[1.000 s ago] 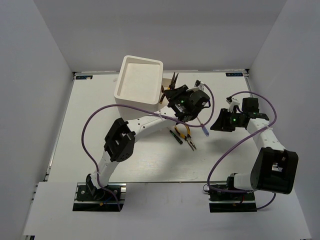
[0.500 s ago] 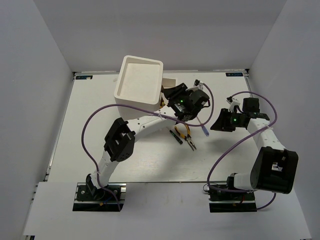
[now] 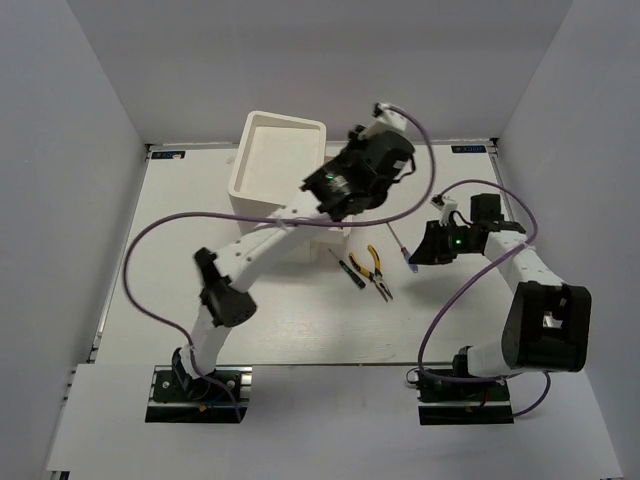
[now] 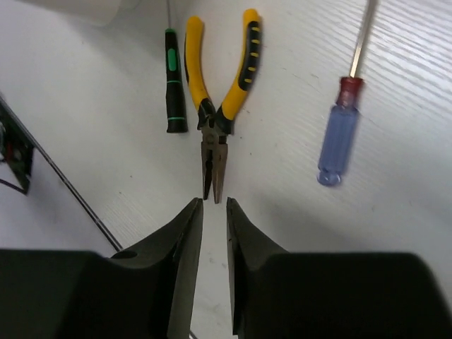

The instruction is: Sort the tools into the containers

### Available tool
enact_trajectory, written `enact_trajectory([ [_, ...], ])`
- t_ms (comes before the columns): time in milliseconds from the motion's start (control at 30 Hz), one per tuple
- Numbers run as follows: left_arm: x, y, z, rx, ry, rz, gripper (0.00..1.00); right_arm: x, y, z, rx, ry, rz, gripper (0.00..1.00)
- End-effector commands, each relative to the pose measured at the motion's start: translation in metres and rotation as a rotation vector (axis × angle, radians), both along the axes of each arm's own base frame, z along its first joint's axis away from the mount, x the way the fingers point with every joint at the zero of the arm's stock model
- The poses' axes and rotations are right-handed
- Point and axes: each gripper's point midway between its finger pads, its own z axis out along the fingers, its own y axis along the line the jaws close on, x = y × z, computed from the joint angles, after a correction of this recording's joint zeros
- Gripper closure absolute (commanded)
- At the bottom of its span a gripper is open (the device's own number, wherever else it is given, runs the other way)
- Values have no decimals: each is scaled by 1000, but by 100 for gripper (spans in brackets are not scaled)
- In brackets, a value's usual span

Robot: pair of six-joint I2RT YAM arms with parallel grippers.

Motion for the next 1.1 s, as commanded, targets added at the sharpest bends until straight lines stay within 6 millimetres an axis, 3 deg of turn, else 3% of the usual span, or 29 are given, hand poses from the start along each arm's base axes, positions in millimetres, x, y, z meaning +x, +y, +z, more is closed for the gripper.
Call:
enact_trajectory([
  [0,-37,51,36,-357,83,-5,70,14,32,7,-28,-152,179,74],
  [33,-57,76,69,-455,43,-19,52,17,41,5,-66,-157,193,74],
  [67,-62,91,75,-488,34,-1,34,22,49,-5,-110,-145,212,70],
  [100,-69,108,70,-486,38,34,28,28,50,-10,-161,-145,196,67],
  [133,-86,133,92,-584,0,58,22,34,55,-18,-216,-126,174,65],
  [167,-91,153,91,-584,-20,111,14,41,60,-24,-258,-129,165,57],
  [233,-108,187,91,-625,-39,186,10,52,74,-29,-286,-116,123,55],
  [267,-115,203,83,-612,-47,232,8,64,69,-35,-346,-115,83,53],
  [300,-132,226,90,-663,-71,249,4,70,71,-33,-360,-114,62,51],
  [367,-149,250,68,-697,-50,317,3,80,69,-45,-437,-112,21,51],
  [433,-172,277,62,-790,-59,354,0,86,68,-52,-484,-117,2,50],
  [467,-177,282,48,-775,-47,365,0,87,68,-58,-501,-111,2,50],
  [633,-196,297,16,-845,-12,374,0,87,76,-78,-539,-64,9,50],
  [900,-179,264,-24,-674,119,386,0,68,82,-95,-594,-46,21,56],
  [1000,-175,257,-35,-687,122,379,0,65,65,-98,-670,-54,-14,76],
  [1033,-176,255,-44,-681,138,369,0,64,63,-96,-667,-45,-41,90],
  [1067,-174,252,-38,-724,116,332,0,60,60,-95,-673,-28,-46,98],
])
